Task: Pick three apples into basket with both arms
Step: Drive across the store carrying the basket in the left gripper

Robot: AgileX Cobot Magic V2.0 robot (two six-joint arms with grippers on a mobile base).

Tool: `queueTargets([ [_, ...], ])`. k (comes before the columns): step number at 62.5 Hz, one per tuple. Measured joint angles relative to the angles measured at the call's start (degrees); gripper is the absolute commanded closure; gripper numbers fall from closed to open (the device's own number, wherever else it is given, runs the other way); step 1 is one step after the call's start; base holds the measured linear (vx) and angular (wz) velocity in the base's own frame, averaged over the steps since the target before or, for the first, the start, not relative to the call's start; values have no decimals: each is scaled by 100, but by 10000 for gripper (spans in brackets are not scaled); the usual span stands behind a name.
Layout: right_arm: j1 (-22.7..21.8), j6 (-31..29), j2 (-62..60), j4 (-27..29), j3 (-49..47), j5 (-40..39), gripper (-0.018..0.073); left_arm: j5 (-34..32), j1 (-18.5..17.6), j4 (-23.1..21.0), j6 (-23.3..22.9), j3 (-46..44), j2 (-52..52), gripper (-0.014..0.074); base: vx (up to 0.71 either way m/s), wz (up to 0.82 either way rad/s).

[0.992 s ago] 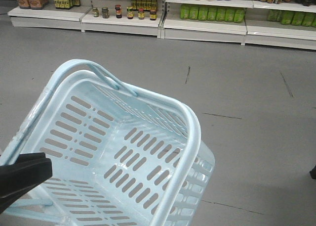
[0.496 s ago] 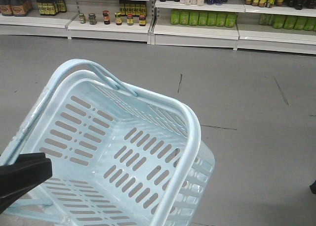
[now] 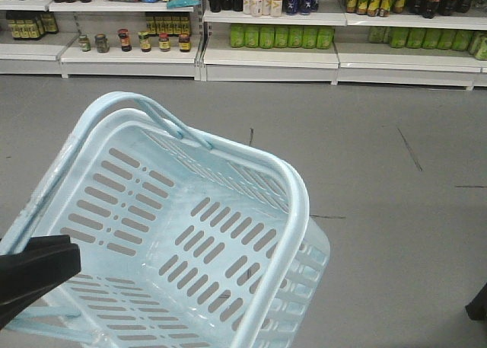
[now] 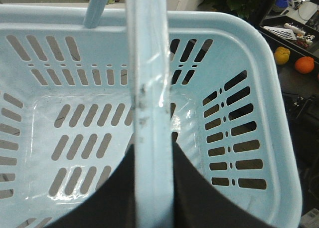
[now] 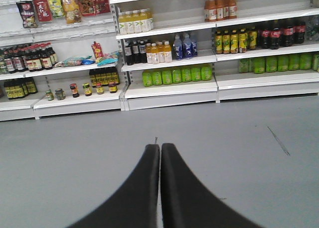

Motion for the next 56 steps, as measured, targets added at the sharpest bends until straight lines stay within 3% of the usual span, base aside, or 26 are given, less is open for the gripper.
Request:
queueTargets([
  [27,0,0,0,0,0,0,565,0,0,0,0,0,0,603,27,-31],
  [56,0,0,0,0,0,0,565,0,0,0,-1,0,0,603,20,-64],
])
